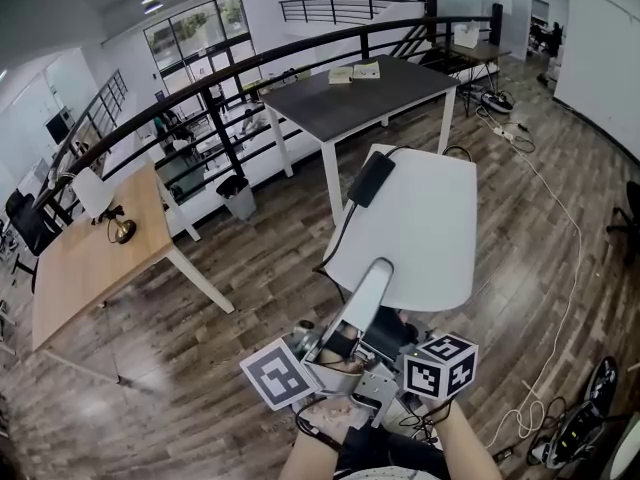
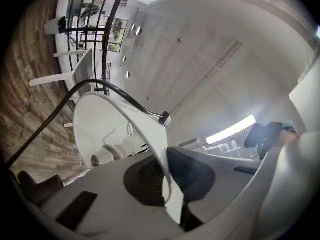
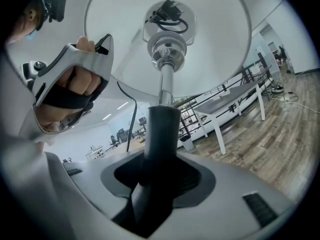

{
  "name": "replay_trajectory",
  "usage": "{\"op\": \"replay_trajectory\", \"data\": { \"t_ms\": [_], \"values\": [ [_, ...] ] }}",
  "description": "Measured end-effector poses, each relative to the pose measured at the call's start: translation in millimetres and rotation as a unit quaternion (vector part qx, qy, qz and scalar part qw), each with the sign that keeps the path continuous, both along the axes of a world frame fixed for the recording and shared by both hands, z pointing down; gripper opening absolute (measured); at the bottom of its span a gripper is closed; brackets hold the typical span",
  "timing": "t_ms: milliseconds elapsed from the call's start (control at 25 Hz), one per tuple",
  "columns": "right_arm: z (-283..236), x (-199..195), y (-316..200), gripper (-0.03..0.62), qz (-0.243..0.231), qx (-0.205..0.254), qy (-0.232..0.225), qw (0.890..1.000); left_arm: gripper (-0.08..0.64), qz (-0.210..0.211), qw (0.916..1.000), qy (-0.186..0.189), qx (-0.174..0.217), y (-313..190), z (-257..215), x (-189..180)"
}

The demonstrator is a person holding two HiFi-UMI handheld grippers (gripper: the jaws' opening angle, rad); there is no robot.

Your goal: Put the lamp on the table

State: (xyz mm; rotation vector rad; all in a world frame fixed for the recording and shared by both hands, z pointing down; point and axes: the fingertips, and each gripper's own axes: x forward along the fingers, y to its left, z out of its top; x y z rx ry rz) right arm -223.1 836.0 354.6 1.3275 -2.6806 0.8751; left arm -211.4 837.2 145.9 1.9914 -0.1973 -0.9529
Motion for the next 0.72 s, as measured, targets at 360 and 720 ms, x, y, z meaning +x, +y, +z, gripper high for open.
{"op": "replay_trajectory", "data": {
  "t_ms": [360, 720],
  "values": [
    [11.2, 9.5, -37.4, 0.181, 0.006, -0.005, -0.002, 1.000, 0.018, 0.005, 1.0000, -0.003, -0.004, -36.8, 10.7, 10.0],
    [17.8, 17.6, -116.6, 0.181, 0.010, -0.007, -0.002, 1.000, 0.018, 0.011, 0.9999, -0.002, -0.008, -116.8, 17.7, 18.4]
  ]
}}
